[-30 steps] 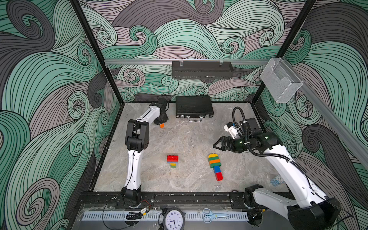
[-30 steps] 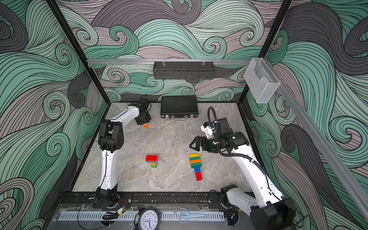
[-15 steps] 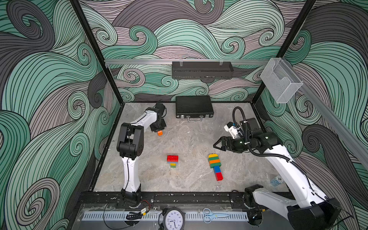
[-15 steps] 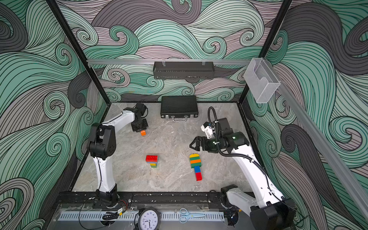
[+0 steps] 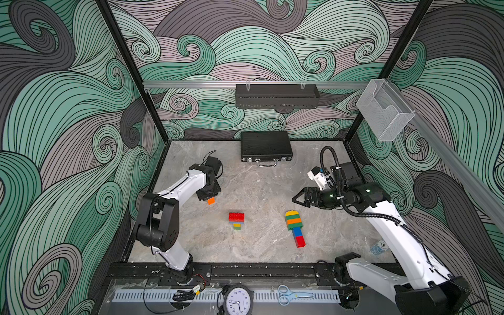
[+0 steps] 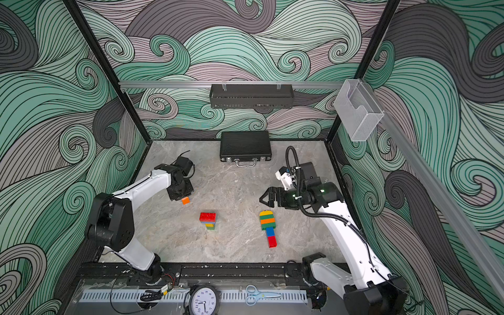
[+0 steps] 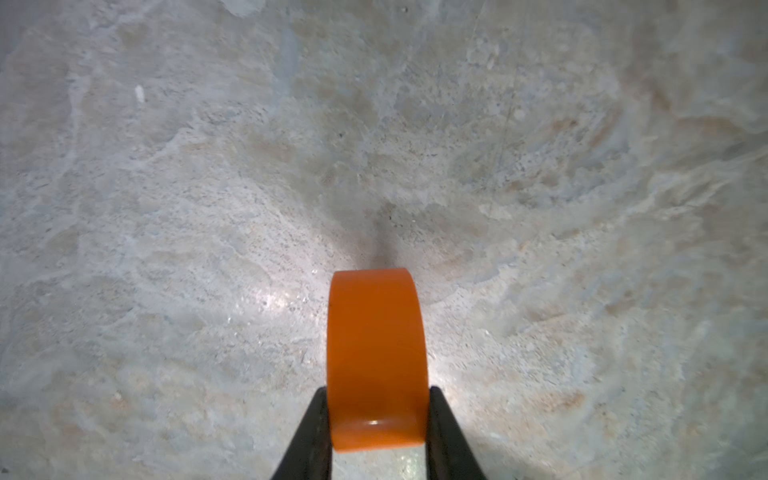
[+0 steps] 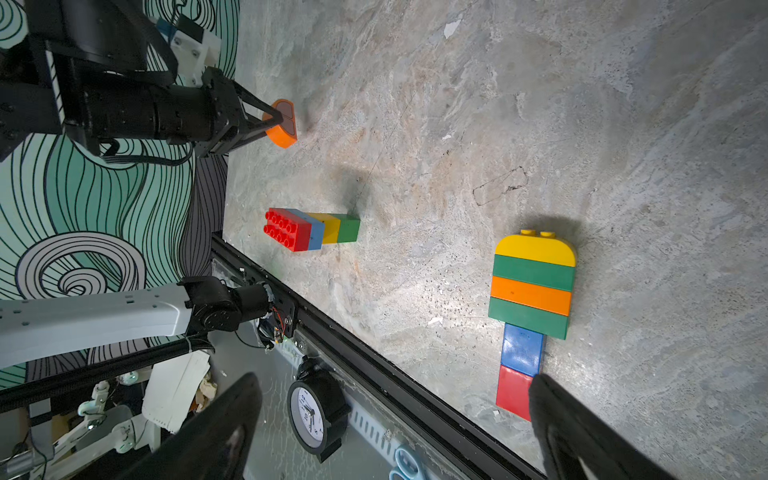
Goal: Assemble an ice cream with lego
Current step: Pick up the lego brick from the center of the board, then assemble the lego brick with the lego brick.
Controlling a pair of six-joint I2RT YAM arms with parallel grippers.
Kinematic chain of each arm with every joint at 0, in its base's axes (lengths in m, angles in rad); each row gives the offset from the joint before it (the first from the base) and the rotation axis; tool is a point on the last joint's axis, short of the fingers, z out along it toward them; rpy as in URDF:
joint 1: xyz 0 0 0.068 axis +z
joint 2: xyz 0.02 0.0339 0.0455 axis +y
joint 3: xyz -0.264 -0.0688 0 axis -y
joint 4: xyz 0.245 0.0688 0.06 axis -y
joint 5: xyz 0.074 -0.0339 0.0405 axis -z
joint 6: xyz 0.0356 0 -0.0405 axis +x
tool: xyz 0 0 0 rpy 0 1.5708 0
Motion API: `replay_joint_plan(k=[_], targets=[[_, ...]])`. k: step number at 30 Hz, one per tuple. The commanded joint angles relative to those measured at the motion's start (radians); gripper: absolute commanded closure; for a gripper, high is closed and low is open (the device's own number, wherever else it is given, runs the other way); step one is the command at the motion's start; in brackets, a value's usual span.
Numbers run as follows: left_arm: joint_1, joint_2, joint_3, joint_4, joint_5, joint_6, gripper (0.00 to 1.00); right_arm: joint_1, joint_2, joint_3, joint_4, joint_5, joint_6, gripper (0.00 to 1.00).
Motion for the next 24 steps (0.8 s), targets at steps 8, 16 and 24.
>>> replay_joint_plan(k=[8,16,24], targets=[[-0.128,-0.133,0.076,-0.233,-0.097,-0.29,1.0,0.001,-0.041,-0.002,-0.005,-0.019,0.0,0.01],[-0.237,-0.166,0.133,-0.252,0.053,-0.23,1.0,0.007,-0.042,0.01,-0.016,-0.031,-0.015,0.01],[-0.277,-0.296,0.173,-0.351,0.259,0.28,1.0,0.007,-0.04,0.022,-0.037,-0.033,-0.056,0.01]])
